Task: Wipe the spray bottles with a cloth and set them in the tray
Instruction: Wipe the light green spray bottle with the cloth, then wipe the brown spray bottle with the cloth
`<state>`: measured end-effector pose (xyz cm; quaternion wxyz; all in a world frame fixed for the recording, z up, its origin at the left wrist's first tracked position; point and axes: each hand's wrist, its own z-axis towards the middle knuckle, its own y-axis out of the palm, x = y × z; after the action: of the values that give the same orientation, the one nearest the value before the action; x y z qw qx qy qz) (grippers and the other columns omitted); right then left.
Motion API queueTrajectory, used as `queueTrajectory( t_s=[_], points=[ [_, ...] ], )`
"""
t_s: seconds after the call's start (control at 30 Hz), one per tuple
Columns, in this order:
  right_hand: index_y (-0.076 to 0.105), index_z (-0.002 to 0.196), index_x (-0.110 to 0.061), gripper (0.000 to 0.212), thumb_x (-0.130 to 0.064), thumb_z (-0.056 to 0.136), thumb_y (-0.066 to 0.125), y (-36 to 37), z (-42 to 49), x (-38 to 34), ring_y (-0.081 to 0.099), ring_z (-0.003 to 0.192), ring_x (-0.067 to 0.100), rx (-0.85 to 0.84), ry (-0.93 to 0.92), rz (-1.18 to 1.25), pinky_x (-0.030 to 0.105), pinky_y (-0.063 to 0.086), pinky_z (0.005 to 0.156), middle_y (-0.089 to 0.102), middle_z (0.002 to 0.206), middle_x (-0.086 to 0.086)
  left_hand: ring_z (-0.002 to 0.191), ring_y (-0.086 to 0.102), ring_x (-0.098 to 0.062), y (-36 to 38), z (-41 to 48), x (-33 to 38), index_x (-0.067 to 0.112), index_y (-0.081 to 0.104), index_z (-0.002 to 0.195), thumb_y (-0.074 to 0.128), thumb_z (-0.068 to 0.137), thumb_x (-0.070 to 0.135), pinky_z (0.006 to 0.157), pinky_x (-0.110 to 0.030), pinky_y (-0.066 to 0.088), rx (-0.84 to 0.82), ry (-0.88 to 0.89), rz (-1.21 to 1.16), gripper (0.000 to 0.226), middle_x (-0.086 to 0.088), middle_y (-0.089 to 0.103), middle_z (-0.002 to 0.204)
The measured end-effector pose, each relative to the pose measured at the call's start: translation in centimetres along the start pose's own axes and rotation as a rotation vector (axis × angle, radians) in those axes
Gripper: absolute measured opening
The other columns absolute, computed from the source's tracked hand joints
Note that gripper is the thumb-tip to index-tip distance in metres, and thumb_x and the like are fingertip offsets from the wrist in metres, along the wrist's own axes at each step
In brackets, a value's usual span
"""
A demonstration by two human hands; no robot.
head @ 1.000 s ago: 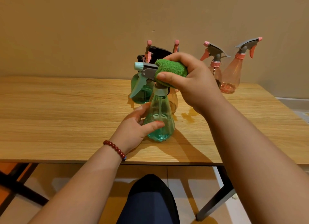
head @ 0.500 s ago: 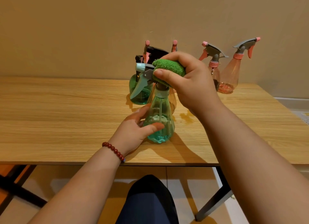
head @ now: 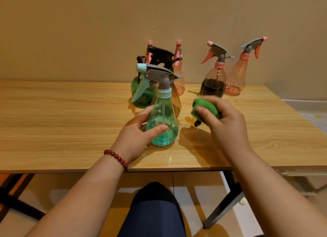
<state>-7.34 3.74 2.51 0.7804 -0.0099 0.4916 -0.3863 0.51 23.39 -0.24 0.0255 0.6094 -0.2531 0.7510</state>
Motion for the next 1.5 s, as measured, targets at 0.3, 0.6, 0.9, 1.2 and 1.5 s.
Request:
queueTrajectory(
  t_s=[0.3, 0.6, 0.9, 1.2, 1.5],
  points=[
    [0.035, 0.145, -0.038, 0.055, -0.058, 0.094, 0.032, 0.4, -2.0, 2.5, 0.008, 0.147, 0.007, -0.613, 0.009, -0.662, 0.037, 0.01, 0.119, 0.024, 0.156, -0.016, 0.079, 0.032, 0.037, 0.3, -0.5, 0.5, 0.044, 0.022, 0.142, 0.06, 0.091, 0.035, 0.062, 0.008, 0.032, -0.015, 0.0, 0.069, 0.064, 0.041, 0.034, 0.104],
    [0.028, 0.147, -0.041, 0.095, -0.07, 0.061, 0.059, 0.8, -1.7, -0.7, 0.026, 0.133, -0.008, -0.437, 0.028, -0.119, 0.015, 0.024, 0.105, 0.031, 0.145, -0.025, 0.11, 0.05, 0.018, 0.4, -0.4, 0.5, 0.028, 0.045, 0.14, 0.064, 0.088, 0.021, 0.079, -0.002, 0.044, -0.038, 0.077, 0.001, 0.056, 0.014, 0.054, 0.131],
    [0.051, 0.12, -0.04, 0.065, -0.04, 0.064, 0.084, 0.1, 0.1, 0.0, 0.059, 0.102, -0.008, -0.36, 0.141, 0.097, 0.021, 0.05, 0.089, 0.064, 0.11, -0.022, 0.128, 0.041, 0.003, 2.0, 0.8, 3.4, 0.051, 0.035, 0.137, 0.045, 0.091, 0.051, 0.099, -0.017, 0.037, -0.082, 0.158, 0.027, 0.047, 0.017, 0.042, 0.145],
    [0.051, 0.115, -0.036, 0.053, -0.034, 0.072, 0.081, -5.8, 2.6, 3.9, 0.061, 0.085, -0.011, -0.024, 0.316, 0.121, 0.009, 0.048, 0.066, 0.062, 0.098, -0.024, 0.129, 0.038, -0.004, 7.6, 1.7, 3.0, 0.037, 0.048, 0.136, 0.05, 0.095, 0.044, 0.111, -0.036, 0.036, -0.163, 0.134, 0.316, 0.042, 0.014, 0.042, 0.141],
    [0.05, 0.132, -0.031, 0.07, -0.039, 0.07, 0.082, -7.9, 6.2, 10.1, 0.055, 0.112, 0.014, 0.069, 0.402, -0.036, 0.034, 0.051, 0.09, 0.054, 0.127, -0.005, 0.138, 0.022, -0.007, 12.7, 3.3, 3.5, 0.034, 0.043, 0.142, 0.045, 0.098, 0.043, 0.111, -0.025, 0.019, -0.284, 0.214, 0.593, 0.044, 0.015, 0.035, 0.148]
  ],
)
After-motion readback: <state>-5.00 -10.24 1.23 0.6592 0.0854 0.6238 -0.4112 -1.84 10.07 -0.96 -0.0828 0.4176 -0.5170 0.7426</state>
